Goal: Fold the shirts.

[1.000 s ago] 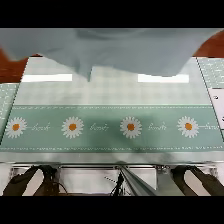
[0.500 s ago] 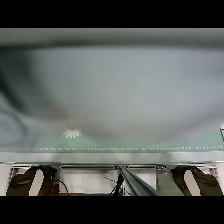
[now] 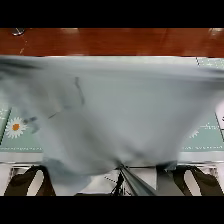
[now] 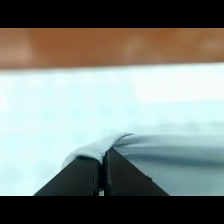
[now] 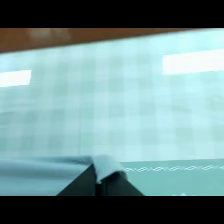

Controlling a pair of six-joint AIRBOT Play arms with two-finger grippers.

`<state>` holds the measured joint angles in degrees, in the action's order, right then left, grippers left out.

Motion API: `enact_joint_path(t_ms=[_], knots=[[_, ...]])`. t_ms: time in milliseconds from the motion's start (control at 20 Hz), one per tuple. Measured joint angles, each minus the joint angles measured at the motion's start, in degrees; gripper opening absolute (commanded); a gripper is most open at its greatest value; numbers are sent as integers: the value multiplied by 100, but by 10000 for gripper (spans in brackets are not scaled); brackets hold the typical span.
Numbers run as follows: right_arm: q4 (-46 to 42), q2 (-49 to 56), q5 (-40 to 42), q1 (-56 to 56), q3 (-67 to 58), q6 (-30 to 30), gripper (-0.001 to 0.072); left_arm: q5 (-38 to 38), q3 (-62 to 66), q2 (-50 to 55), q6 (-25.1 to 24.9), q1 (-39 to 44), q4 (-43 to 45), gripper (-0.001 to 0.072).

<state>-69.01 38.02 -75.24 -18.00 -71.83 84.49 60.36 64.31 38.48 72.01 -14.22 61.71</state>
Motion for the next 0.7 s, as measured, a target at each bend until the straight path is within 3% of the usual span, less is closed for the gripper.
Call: enact_joint_path(t_ms=[200,400,700], knots=[[767,1458,1309,26,772,-509,26,-964,-343,1547,-61,236,-549,24],[1397,3202,2264,321,374,-839,26,-1589,260,3362,153,575,-905,25],[1681,5346,2354,546,-1187,-439,27,-1478,1344,5077,393,730,-1637,25]])
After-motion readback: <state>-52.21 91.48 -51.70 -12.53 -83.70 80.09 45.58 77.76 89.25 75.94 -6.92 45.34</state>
